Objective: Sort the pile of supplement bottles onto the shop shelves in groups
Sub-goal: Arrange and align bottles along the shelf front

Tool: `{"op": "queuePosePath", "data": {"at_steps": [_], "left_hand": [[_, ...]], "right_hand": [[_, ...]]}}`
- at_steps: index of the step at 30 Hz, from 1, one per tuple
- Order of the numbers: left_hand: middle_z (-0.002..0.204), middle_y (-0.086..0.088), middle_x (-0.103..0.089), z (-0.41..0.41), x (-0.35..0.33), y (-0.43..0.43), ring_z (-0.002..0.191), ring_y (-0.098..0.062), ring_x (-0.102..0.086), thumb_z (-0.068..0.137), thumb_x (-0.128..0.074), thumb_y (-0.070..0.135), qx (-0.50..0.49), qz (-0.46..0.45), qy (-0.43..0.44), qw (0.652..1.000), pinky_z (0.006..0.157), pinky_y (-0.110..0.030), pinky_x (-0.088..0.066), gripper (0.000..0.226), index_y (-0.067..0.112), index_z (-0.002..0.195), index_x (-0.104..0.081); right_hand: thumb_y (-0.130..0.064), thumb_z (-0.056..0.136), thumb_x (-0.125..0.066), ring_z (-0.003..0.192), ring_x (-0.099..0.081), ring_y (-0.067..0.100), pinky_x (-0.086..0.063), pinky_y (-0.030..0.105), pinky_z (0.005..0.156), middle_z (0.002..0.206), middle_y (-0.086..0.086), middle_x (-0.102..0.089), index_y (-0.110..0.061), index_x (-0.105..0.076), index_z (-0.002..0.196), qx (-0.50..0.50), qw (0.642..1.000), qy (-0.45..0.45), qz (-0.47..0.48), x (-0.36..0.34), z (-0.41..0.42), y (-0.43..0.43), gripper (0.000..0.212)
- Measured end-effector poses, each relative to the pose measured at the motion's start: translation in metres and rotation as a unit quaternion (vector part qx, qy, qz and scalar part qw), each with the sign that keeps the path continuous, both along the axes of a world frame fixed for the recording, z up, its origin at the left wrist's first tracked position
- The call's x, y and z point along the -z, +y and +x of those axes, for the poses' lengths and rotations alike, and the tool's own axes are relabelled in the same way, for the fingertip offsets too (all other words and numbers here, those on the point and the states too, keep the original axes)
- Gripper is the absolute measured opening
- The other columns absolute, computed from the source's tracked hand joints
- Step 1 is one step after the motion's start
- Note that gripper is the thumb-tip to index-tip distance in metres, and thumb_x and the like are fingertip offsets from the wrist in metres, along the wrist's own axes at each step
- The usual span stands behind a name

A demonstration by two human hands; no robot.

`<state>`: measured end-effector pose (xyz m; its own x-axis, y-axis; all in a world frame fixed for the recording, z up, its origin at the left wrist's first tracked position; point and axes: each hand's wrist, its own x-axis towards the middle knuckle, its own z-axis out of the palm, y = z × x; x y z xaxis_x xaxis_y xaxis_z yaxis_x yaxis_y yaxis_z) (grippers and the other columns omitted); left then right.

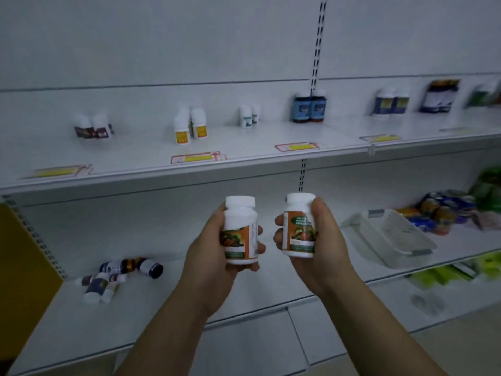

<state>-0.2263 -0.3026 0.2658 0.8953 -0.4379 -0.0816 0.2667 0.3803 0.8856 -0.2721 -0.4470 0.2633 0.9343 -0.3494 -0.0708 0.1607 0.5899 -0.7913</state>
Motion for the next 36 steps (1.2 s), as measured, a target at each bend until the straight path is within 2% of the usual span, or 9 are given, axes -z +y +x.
{"op": "queuePosePath", "data": {"at_steps": [3, 9, 15, 19, 22, 25, 27, 30, 36], "left_hand": [[0.080, -0.015, -0.068, -0.022, -0.026, -0.030, 0.057, -0.022, -0.062, 0.100, -0.033, 0.033, 0.001, -0.022, -0.034, 0.999, 0.045, -0.029, -0.047, 0.040, 0.007, 0.111, -0.061], [0.081, -0.015, -0.068, -0.061, -0.062, -0.111, 0.058, -0.022, -0.064, 0.099, -0.032, 0.030, 0.023, -0.034, -0.066, 0.997, 0.048, -0.029, -0.046, 0.039, 0.007, 0.114, -0.059], [0.086, -0.014, -0.069, -0.092, -0.081, -0.201, 0.065, -0.024, -0.065, 0.101, -0.032, 0.031, 0.046, -0.029, -0.116, 0.992, 0.050, -0.029, -0.046, 0.036, 0.019, 0.127, -0.053], [0.089, -0.014, -0.067, -0.111, -0.089, -0.260, 0.063, -0.023, -0.064, 0.101, -0.032, 0.031, 0.063, -0.051, -0.132, 0.988, 0.050, -0.030, -0.044, 0.033, 0.027, 0.125, -0.055], [0.092, -0.014, -0.067, -0.124, -0.088, -0.304, 0.066, -0.023, -0.064, 0.100, -0.034, 0.032, 0.094, -0.054, -0.129, 0.986, 0.048, -0.031, -0.044, 0.034, 0.030, 0.126, -0.055], [0.094, -0.014, -0.068, -0.135, -0.087, -0.344, 0.067, -0.023, -0.064, 0.100, -0.034, 0.033, 0.119, -0.046, -0.131, 0.983, 0.054, -0.030, -0.045, 0.029, 0.035, 0.115, -0.059], [0.093, -0.011, -0.069, -0.138, -0.088, -0.371, 0.069, -0.022, -0.065, 0.100, -0.035, 0.032, 0.131, -0.043, -0.136, 0.981, 0.056, -0.030, -0.046, 0.027, 0.039, 0.109, -0.060], [0.099, -0.009, -0.069, -0.137, -0.088, -0.413, 0.075, -0.023, -0.064, 0.100, -0.035, 0.030, 0.154, -0.048, -0.131, 0.978, 0.050, -0.027, -0.050, 0.026, 0.039, 0.108, -0.058], [0.084, 0.000, -0.073, -0.126, -0.084, -0.516, 0.064, -0.015, -0.068, 0.101, -0.034, 0.027, 0.222, -0.094, -0.131, 0.962, 0.047, -0.025, -0.051, 0.029, 0.036, 0.108, -0.060]], "right_hand": [[-0.043, 0.097, -0.039, 0.058, -0.061, 0.019, -0.052, 0.029, 0.056, 0.074, 0.011, -0.065, -0.008, -0.060, 0.106, 0.015, 0.999, -0.032, -0.029, -0.025, -0.020, -0.030, 0.042], [-0.039, 0.098, -0.039, 0.060, -0.063, 0.020, -0.050, 0.035, 0.063, 0.074, 0.010, -0.068, -0.011, -0.063, 0.100, 0.062, 0.991, -0.060, -0.100, -0.066, -0.068, -0.099, 0.037], [-0.039, 0.098, -0.040, 0.065, -0.067, 0.018, -0.051, 0.032, 0.063, 0.082, 0.010, -0.071, -0.012, -0.063, 0.103, 0.124, 0.983, -0.045, -0.128, -0.087, -0.114, -0.183, 0.036], [-0.041, 0.098, -0.041, 0.074, -0.067, 0.020, -0.051, 0.033, 0.067, 0.086, 0.010, -0.072, -0.015, -0.063, 0.102, 0.160, 0.977, -0.011, -0.141, -0.090, -0.147, -0.241, 0.035], [-0.038, 0.099, -0.041, 0.073, -0.065, 0.020, -0.050, 0.036, 0.069, 0.082, 0.008, -0.072, -0.015, -0.064, 0.098, 0.187, 0.970, 0.002, -0.157, -0.094, -0.167, -0.280, 0.033], [-0.038, 0.098, -0.042, 0.068, -0.065, 0.016, -0.050, 0.031, 0.061, 0.078, 0.006, -0.070, -0.014, -0.063, 0.106, 0.204, 0.964, 0.008, -0.168, -0.099, -0.179, -0.315, 0.033], [-0.039, 0.098, -0.042, 0.069, -0.064, 0.019, -0.049, 0.033, 0.063, 0.075, 0.006, -0.068, -0.012, -0.062, 0.109, 0.218, 0.960, 0.003, -0.176, -0.101, -0.182, -0.337, 0.035], [-0.038, 0.098, -0.043, 0.075, -0.063, 0.023, -0.050, 0.038, 0.069, 0.083, 0.011, -0.064, -0.010, -0.059, 0.111, 0.244, 0.952, -0.005, -0.185, -0.100, -0.180, -0.372, 0.035], [-0.037, 0.099, -0.041, 0.070, -0.063, 0.022, -0.050, 0.036, 0.063, 0.079, 0.009, -0.065, -0.011, -0.060, 0.109, 0.309, 0.927, 0.008, -0.210, -0.093, -0.168, -0.461, 0.034]]}}
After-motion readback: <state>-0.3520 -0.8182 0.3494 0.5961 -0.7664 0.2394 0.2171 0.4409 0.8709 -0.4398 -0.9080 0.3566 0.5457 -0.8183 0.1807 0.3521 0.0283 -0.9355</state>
